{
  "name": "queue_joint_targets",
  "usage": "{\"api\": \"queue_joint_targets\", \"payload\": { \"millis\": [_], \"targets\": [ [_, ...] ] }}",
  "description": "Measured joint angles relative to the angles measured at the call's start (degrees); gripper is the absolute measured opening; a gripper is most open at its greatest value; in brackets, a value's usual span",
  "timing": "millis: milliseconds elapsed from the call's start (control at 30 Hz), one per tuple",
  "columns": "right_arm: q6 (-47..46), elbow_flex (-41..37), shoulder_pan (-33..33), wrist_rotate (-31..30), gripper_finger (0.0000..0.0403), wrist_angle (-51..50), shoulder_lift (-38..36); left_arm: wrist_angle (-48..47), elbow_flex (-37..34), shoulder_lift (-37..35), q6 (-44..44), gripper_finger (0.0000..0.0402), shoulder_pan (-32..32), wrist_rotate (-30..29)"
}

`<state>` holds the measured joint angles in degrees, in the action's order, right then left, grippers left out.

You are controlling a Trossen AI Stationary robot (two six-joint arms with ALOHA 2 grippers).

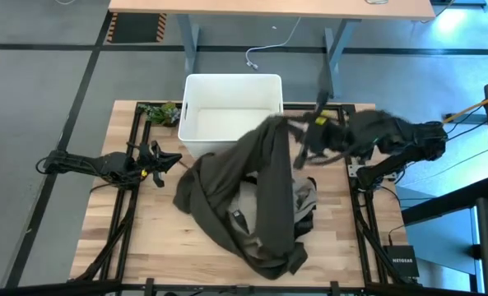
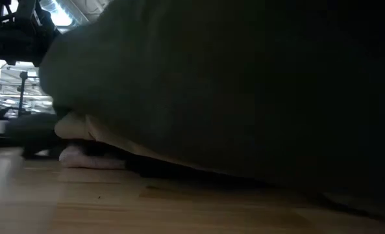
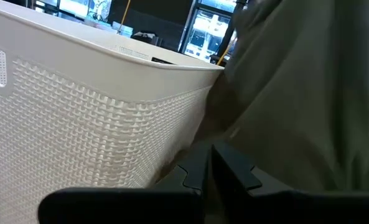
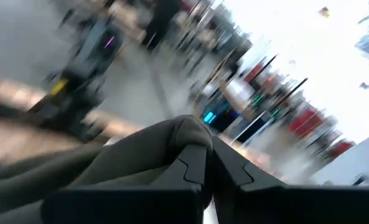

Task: Sort clothes
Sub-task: Put the green jacket into the white bin

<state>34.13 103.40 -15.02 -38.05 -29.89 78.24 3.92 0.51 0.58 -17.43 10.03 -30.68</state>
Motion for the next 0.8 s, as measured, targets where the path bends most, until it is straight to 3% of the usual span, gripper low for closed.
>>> {"api": "queue_joint_targets", "payload": {
  "millis": [200,333,533,800],
  "targets": [
    [11.0,1.0,7.8,4.8,0.0007,17.7,0.5,0.0,0.0,0.0,0.0,0.0015,0.0,-0.1],
    [12.0,4.3,15.6,10.3,0.0008,23.5,3.1,0.0,0.0,0.0,0.0,0.0015,0.0,-0.2],
    [7.3,10.4,26.4,12.1,0.0009,18.1,8.4,0.0,0.0,0.0,1.1,0.0015,0.0,-0.3],
    [-3.0,10.2,34.1,12.2,0.0013,3.6,13.2,0.0,0.0,0.0,1.1,0.0015,0.0,-0.3]
  ]
}}
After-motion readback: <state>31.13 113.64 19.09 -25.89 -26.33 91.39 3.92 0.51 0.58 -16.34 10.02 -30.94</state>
